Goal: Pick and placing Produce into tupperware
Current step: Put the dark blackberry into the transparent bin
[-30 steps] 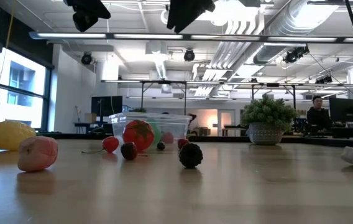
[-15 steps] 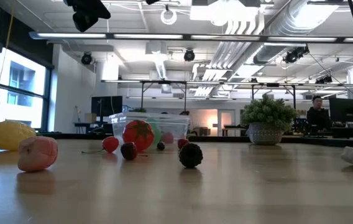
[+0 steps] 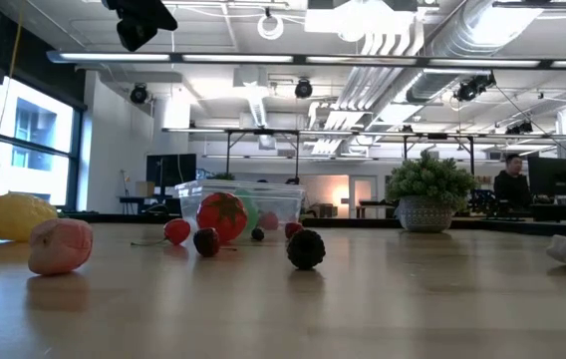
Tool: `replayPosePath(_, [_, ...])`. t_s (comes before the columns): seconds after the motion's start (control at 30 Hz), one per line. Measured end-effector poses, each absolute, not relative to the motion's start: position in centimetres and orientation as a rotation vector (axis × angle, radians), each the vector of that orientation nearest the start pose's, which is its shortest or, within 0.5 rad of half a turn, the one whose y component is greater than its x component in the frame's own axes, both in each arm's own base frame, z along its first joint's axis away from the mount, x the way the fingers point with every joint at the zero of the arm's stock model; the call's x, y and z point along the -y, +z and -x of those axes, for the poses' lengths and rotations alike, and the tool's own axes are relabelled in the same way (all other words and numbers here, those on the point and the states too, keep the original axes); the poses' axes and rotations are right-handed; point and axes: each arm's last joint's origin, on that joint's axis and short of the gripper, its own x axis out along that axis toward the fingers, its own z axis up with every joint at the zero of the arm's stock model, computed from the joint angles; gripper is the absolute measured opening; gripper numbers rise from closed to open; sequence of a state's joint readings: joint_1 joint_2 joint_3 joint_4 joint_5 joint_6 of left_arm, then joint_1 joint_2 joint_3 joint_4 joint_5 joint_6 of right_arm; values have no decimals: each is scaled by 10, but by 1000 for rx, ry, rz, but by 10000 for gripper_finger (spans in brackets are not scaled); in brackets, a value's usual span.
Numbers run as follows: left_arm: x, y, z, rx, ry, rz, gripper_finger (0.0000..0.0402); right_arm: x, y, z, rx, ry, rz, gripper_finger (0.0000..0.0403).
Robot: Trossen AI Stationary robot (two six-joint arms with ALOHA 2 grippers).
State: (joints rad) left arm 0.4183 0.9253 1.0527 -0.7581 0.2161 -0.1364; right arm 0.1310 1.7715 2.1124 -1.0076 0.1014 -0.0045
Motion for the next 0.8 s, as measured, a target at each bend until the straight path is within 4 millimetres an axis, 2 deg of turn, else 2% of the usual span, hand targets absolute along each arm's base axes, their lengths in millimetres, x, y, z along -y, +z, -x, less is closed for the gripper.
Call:
replayPosePath(0.13, [-65, 348, -162, -587, 237, 329, 1, -42, 435, -331, -724, 17, 82, 140])
replayPosePath(0.23, [-65, 348, -162, -587, 237, 329, 1, -37, 421, -303, -654, -1, 33, 140])
replayPosePath(0.37, [-65, 348, -162, -587, 237, 329, 1, -29, 384, -267, -487, -27, -58, 140])
replayPosePath(0.5, [-65, 348, -162, -587, 237, 329, 1, -32, 341, -243, -478, 13, -140, 140])
replayPosePath(0.63, [-65, 348, -162, -587, 237, 329, 1, -46, 293, -236, -590, 87, -163, 140])
replayPosePath(0.8, [-65, 348, -162, -587, 237, 329, 1, -63, 251, -240, -596, 173, -152, 140])
